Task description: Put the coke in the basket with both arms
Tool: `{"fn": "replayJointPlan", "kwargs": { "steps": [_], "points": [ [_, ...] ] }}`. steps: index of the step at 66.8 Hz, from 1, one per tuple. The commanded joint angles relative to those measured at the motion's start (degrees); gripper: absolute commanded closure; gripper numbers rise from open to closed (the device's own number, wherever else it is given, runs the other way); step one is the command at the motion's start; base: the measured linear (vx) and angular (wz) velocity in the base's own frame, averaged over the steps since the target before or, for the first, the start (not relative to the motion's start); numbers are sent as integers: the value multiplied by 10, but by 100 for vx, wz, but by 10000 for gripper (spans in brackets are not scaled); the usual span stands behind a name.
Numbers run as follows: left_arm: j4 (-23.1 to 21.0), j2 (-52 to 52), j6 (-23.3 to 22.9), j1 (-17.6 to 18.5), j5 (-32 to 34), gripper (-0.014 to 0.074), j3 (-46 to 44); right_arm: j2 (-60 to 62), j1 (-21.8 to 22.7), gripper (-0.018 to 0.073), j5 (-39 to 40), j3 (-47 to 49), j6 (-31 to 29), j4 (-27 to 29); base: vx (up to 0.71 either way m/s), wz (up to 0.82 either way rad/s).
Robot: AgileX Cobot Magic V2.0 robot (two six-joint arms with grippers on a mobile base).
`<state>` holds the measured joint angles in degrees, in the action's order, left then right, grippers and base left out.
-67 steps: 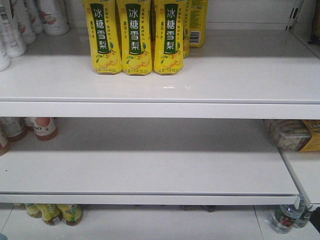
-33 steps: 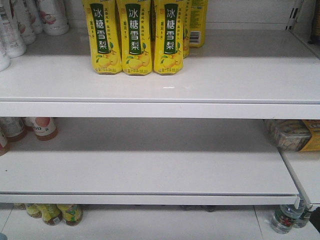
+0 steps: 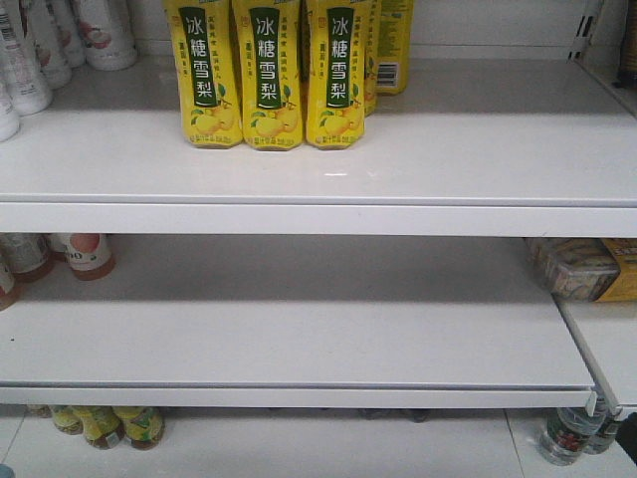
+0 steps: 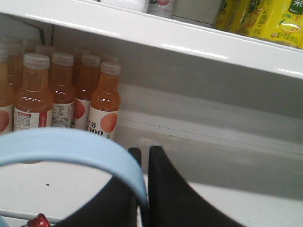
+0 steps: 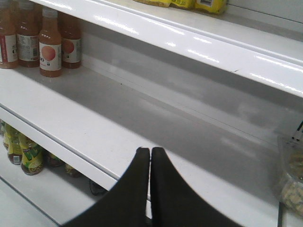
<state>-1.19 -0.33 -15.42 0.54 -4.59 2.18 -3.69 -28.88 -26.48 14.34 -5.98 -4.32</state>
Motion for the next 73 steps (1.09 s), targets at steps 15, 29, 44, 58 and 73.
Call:
{"fn": "replayJointPlan", "kwargs": {
  "steps": [15, 29, 44, 58, 73],
  "points": [
    [28, -12, 20, -2, 87, 603, -17, -6, 67, 564, 69, -37, 2, 7, 0, 0],
    [28, -12, 20, -2, 87, 603, -17, 46, 228, 564, 127, -88, 18, 22, 0, 0],
    [28, -12, 20, -2, 87, 603, -17, 50, 354, 564, 169, -159, 148, 50, 0, 0],
    [28, -12, 20, -2, 85, 603, -17, 51, 337, 564, 229, -165, 157, -13, 0, 0],
    [28, -12, 20, -2, 85, 603, -17, 51, 298, 564, 272, -165, 105, -8, 0, 0]
  ]
}}
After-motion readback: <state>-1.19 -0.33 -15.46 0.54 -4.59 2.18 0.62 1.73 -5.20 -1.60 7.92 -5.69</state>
